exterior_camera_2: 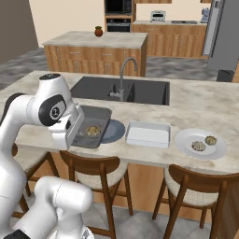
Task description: Place two dumplings into each of the tupperware containers and then place the containers in the fridge.
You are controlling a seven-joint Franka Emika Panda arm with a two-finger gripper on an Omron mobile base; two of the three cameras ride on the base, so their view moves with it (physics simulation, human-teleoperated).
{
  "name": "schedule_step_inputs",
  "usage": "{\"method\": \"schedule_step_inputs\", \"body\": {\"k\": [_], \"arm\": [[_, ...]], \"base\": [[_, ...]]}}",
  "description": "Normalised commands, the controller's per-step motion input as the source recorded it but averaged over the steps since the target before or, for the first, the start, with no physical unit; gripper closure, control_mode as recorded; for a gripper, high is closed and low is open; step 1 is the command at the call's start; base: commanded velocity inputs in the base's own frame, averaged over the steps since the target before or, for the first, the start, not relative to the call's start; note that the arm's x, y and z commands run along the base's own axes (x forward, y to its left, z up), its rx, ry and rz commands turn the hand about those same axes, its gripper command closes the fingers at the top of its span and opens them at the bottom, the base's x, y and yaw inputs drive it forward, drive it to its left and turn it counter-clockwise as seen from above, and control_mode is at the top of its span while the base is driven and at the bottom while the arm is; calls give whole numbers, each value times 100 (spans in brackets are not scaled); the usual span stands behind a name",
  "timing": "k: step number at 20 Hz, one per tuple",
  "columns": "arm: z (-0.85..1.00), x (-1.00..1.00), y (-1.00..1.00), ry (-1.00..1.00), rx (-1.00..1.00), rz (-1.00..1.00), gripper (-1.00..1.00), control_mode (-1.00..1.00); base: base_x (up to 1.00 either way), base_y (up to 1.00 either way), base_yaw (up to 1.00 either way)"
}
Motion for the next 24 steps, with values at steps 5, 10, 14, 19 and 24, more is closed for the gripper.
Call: {"method": "schedule_step_inputs", "body": {"k": [5, 10, 14, 19, 24], "arm": [[0, 0, 0, 0, 0, 0, 100, 100], [0, 0, 0, 0, 0, 0, 100, 100], [0, 0, 0, 0, 0, 0, 100, 100], [0, 0, 0, 0, 0, 0, 100, 100], [0, 0, 0, 0, 0, 0, 100, 100]], "base": [[-77, -44, -22], [-26, -3, -82], [-31, 4, -90], [0, -28, -26], [0, -47, 0]]}}
